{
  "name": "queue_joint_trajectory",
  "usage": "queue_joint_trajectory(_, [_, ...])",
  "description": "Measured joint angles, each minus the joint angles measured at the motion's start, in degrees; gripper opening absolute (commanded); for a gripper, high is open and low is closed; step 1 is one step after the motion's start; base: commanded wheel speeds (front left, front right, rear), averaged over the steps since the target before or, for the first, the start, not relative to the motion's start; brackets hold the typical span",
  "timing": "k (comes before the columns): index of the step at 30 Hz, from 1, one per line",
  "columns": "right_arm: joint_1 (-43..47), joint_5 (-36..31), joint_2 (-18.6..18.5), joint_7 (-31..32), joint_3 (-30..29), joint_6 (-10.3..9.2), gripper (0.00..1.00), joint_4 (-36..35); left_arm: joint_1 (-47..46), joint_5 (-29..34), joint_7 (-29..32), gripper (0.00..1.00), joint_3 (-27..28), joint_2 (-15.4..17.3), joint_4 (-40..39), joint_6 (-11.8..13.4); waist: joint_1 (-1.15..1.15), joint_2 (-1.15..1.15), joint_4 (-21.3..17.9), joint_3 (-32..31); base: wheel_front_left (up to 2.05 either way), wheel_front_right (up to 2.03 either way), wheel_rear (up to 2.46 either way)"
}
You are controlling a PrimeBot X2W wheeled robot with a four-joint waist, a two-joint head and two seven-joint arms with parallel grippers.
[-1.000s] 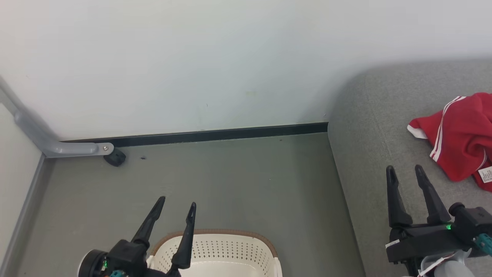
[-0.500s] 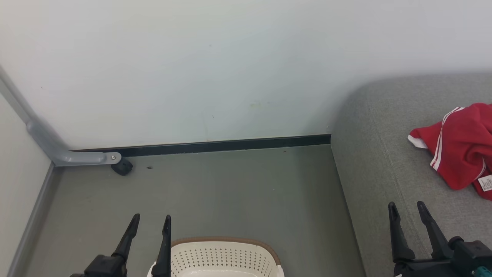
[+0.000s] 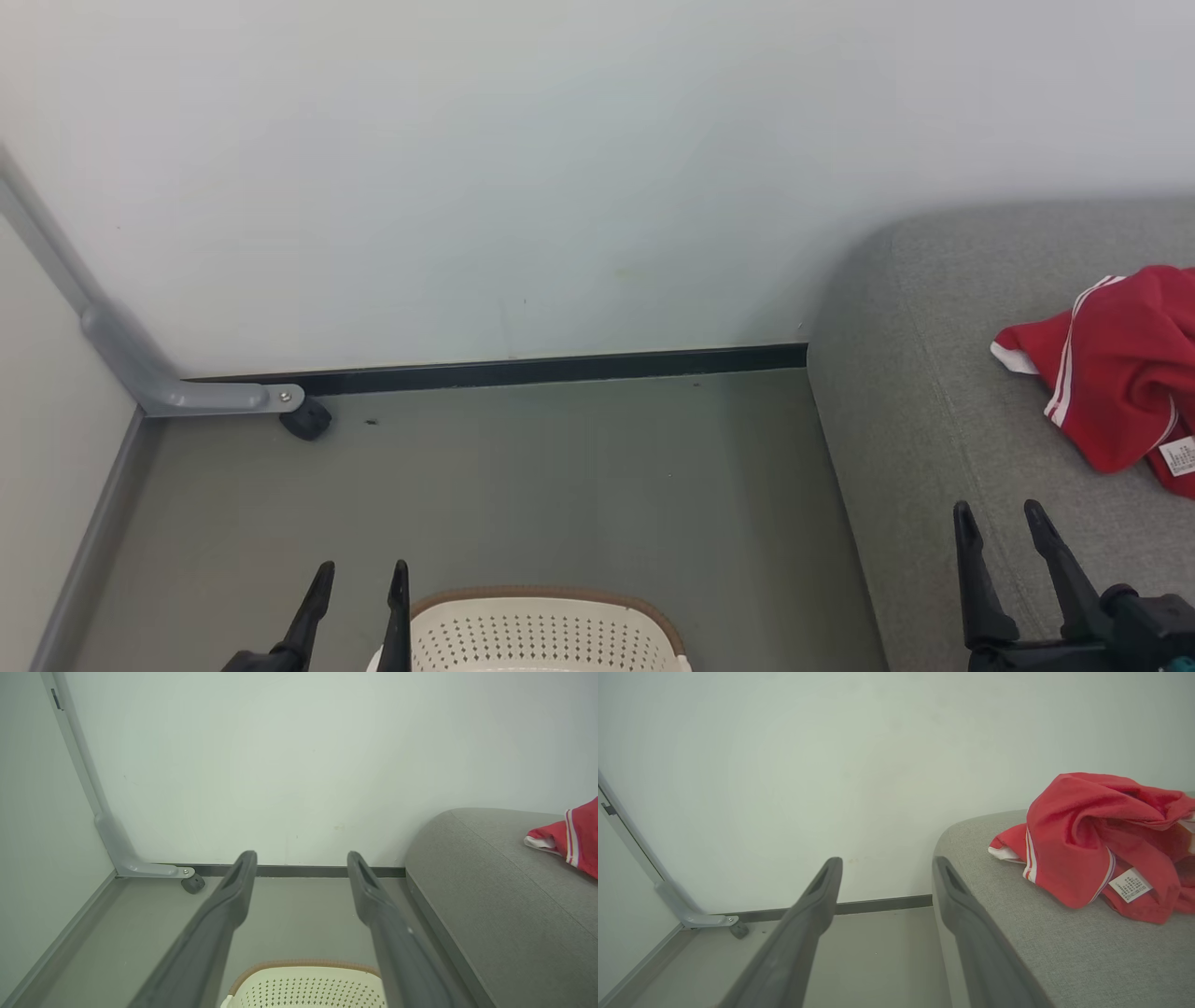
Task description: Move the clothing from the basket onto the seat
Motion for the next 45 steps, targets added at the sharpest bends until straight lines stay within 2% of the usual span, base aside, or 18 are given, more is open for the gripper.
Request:
queue_joint_trajectory(38, [1.2,0.0,-1.0,4.0,0.1,-1.01,1.00,-3.9,0.1,0.5,-0.3,1.00,0.6,-1.9,2.2,0.4,0.00,0.00,0.4,-0.7,0.00,0.00,0.00])
queue_joint_trajectory(39, [1.2,0.0,-1.0,4.0,0.1,-1.01,0.00,-3.9,0.1,0.5,-0.3,0.00,0.6,-1.9,2.3,0.4,0.01,0.00,0.4,-0.8,0.00,0.00,0.00])
queue_joint_trajectory(45, [2.6,0.0,0.8,4.0,0.8,-0.97,0.00,-0.5,1.0,0.4,0.1,0.00,0.2,-2.5,5.3,0.4,0.00,0.00,0.5,-0.8,0.00,0.00,0.00])
